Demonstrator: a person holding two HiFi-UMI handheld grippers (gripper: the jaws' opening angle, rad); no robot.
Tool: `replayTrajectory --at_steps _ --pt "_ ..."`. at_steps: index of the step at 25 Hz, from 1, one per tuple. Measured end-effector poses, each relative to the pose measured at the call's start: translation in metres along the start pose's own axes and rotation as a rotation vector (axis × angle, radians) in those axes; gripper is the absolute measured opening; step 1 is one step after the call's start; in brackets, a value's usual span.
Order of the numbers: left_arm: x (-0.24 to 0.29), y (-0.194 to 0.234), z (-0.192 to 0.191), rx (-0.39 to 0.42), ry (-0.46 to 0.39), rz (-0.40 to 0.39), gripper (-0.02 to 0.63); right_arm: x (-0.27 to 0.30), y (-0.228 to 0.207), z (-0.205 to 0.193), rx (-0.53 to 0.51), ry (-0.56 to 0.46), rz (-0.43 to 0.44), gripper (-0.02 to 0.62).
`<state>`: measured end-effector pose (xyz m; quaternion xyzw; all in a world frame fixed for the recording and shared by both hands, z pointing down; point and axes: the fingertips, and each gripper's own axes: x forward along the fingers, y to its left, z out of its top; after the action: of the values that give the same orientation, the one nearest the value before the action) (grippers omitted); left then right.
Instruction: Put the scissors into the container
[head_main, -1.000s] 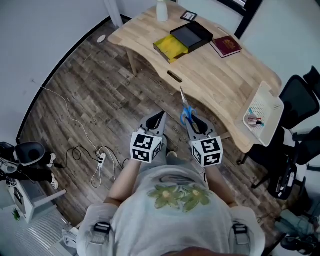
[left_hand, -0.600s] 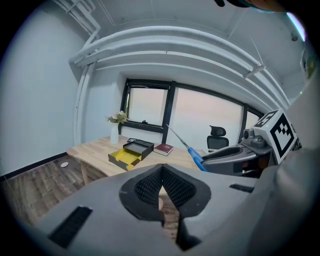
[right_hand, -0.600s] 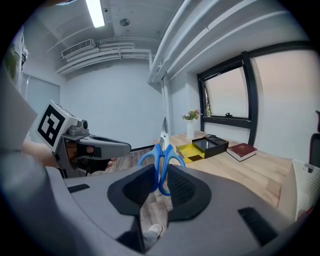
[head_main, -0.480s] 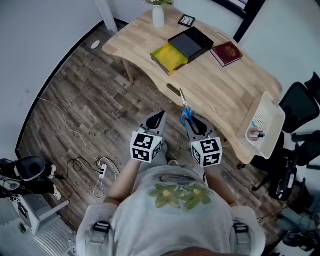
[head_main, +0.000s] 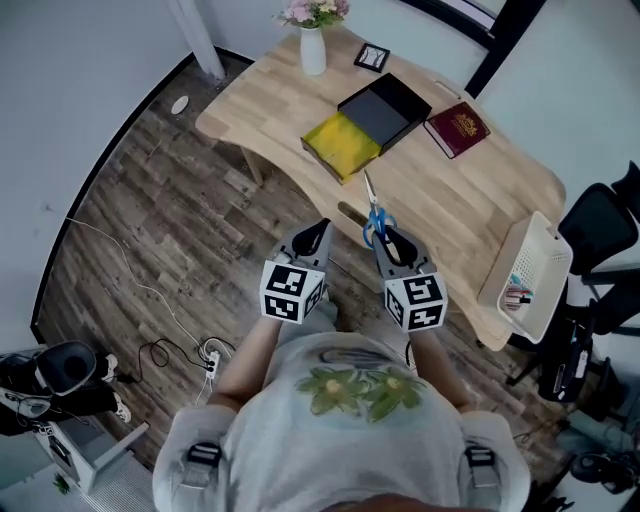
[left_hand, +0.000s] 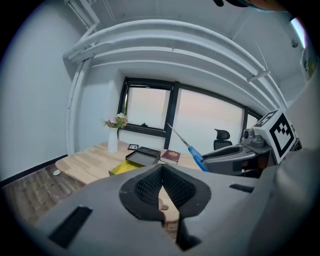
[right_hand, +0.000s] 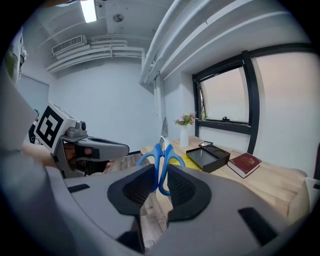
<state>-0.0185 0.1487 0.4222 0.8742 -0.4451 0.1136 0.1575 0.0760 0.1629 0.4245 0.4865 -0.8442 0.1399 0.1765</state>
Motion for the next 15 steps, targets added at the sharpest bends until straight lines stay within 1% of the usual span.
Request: replayTrajectory --at_steps 7,12,15 --pt "0.026 0.041 0.008 -0.003 0.018 -0.031 0.006 0.042 -0.008 0.017 0.014 0.01 -0.04 0.08" --pt "0.038 0.058 0.012 -0.003 0.021 -0.061 0.006 0.061 -0.014 0.025 0.022 0.009 -0.074 0.08" --pt "0.043 0.066 0.009 -0.01 0.03 -0.065 0.006 0.068 -0.015 0.028 0.028 0.008 -0.083 0.08"
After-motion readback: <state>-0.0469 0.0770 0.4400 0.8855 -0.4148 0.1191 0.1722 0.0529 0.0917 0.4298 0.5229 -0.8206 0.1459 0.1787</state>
